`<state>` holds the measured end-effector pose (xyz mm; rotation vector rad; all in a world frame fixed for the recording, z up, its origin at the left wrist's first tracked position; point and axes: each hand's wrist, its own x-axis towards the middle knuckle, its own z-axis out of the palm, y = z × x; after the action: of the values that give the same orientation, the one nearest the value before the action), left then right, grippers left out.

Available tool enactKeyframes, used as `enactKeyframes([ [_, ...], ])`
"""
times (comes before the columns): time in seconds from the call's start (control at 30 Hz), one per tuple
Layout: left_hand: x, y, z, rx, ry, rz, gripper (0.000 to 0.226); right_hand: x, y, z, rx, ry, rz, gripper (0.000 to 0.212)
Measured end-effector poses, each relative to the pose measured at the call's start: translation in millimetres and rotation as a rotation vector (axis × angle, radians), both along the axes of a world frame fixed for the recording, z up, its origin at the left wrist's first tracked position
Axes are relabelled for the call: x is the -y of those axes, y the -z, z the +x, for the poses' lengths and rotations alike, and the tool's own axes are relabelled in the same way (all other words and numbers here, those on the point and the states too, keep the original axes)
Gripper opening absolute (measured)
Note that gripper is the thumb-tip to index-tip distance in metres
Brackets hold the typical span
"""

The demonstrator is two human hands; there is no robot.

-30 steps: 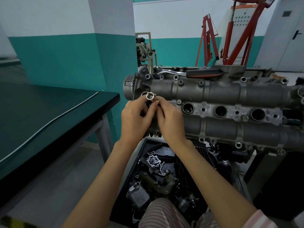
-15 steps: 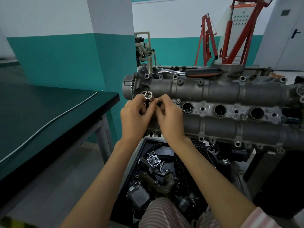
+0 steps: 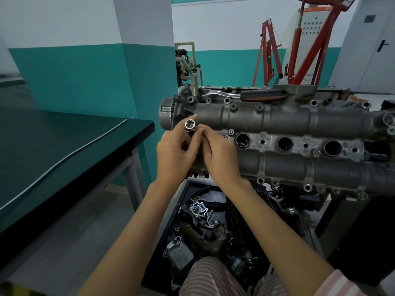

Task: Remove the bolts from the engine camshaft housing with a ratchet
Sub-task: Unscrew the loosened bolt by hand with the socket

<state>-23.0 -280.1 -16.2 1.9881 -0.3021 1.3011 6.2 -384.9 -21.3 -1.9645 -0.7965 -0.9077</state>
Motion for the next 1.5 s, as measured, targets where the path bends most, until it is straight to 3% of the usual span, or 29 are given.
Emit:
enactKeyframes([
  [0.1,-2.5,-1.0,0.3,0.015,-0.008,-0.007,0.017,-0.4,0.0,-0.6,0.008,-0.012,0.021,0.027],
  [0.33,2.4,-0.6,2.1,-0.028,0.011,-0.108,0.031,-2.0,1.3,2.9,-0.116,-0.026,0.159,0.006],
  [0.57,-1.8,-2.5,-2.6,-0.014,0.01,0.029,0.017,0.4,1.7,-0.9,-0.042,-0.073,0.064,0.028],
  [0.73,-0.5,-1.4,0.8,-0.013,-0.001,-0.044,0.026,-1.4,2.4,-0.1,-0.069,-0.008,0.057,0.037],
  [0.93,3.0,-0.2,1.7,-0.036,-0.014,-0.074,0.027,-1.9,3.2,2.0,-0.089,-0.046,0.177,0.001],
  [1.13,-0.7,-2.1,-2.3,-0.018,-0.015,0.03,0.018,-1.7,2.8,1.7,-0.033,-0.029,0.114,0.014],
  [1.23,-1.4,-2.2,-0.2,-0.017,-0.013,-0.029,0.015,-1.6,2.1,1.1,-0.03,-0.028,0.101,0.019],
  [1.37,3.2,-1.3,2.5,-0.018,-0.002,-0.109,0.031,-2.3,4.3,2.0,-0.041,-0.009,0.092,0.023],
  [1.5,4.1,-0.9,1.7,-0.023,-0.009,-0.088,0.036,-3.3,5.6,4.7,-0.098,0.011,0.155,0.008],
])
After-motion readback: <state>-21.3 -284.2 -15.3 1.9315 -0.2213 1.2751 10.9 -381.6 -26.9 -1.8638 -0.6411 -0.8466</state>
